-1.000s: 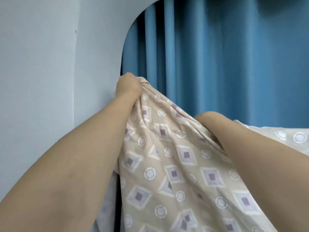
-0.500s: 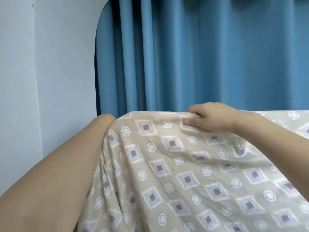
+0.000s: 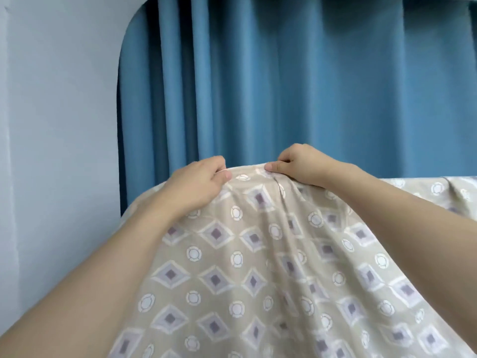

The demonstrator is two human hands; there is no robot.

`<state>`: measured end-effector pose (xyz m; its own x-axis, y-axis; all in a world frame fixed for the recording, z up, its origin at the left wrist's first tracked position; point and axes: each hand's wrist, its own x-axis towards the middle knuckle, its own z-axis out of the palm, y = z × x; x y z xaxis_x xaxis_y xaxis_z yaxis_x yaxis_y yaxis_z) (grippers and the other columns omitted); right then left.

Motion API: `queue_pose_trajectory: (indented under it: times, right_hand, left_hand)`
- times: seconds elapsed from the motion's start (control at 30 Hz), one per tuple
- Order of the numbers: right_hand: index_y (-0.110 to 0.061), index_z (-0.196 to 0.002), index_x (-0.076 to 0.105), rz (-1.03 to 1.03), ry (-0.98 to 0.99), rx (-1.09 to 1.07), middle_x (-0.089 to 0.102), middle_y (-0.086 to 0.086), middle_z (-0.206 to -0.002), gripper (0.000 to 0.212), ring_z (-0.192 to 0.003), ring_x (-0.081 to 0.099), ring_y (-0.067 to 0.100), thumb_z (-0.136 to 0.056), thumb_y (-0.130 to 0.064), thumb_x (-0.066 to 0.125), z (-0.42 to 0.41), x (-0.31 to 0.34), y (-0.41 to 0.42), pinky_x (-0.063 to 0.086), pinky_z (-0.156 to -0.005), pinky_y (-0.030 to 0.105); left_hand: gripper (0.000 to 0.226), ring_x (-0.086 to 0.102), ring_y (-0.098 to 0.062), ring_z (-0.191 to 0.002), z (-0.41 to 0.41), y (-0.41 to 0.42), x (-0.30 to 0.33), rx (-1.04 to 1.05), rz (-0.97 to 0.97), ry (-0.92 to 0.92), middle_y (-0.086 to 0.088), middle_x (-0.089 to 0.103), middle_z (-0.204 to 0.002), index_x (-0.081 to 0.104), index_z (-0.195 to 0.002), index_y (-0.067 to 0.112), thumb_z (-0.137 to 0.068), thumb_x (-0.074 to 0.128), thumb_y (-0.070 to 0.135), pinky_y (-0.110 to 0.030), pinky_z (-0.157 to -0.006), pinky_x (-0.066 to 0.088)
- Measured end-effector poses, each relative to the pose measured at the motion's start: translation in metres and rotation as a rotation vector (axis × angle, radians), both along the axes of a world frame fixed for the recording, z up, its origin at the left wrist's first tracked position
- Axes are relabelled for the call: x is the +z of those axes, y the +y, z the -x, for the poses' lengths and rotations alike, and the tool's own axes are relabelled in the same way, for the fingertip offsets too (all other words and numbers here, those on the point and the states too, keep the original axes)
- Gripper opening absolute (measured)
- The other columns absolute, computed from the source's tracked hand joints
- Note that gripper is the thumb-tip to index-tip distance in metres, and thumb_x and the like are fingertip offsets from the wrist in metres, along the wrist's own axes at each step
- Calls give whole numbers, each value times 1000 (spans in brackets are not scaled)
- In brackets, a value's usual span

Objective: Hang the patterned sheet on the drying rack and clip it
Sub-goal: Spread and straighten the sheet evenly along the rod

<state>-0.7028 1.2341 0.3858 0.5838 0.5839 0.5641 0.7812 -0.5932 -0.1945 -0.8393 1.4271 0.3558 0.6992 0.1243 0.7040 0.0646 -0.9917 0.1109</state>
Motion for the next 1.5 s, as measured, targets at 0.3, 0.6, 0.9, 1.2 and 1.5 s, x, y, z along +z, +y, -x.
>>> queue_pose_trajectory:
  times: [0.3,0.6,0.9,1.2,1.5]
  right_hand:
    - [-20,-74,39,224,-169,-122,49,-6,-73,57,-67,45,13,-79,-77,45,1,-21,-69,31,-58,30]
    - [-1,-92,55,-328,629,116,58,11,-55,28,-53,64,28,-100,-27,49,3,40,-61,58,-51,33]
    - [-12,-73,49,-489,-297,-163,63,12,-87,26,-81,55,32,-95,-19,38,-45,114,-29,41,-66,33]
    - [-13,-114,61,279,-80,-324,60,10,-125,32,-111,57,30,-99,-34,42,-97,31,-8,42,-90,32]
    - [-14,-87,66,816,413,-260,68,3,-93,12,-59,58,5,-94,-21,60,-88,8,-20,48,-63,17]
  left_hand:
    - [26,54,-23,-83,-17,17,18,166,10,-139,4,56,-83,55,-80,23,-99,42,35,-36,-69,45]
    - [19,64,-32,-74,-18,-10,75,241,111,-210,-7,71,-75,57,-80,8,-92,45,17,-33,-66,50]
    - [18,47,-35,-76,-61,-3,146,110,96,-683,-16,55,-83,45,-86,3,-96,32,12,-39,-64,38]
    - [15,55,-30,-79,-121,36,81,264,-242,-10,-13,62,-88,42,-81,17,-93,41,9,-35,-68,44]
    - [32,60,-16,-103,-108,10,49,273,-132,980,2,64,-119,64,-119,17,-95,57,37,-27,-86,47]
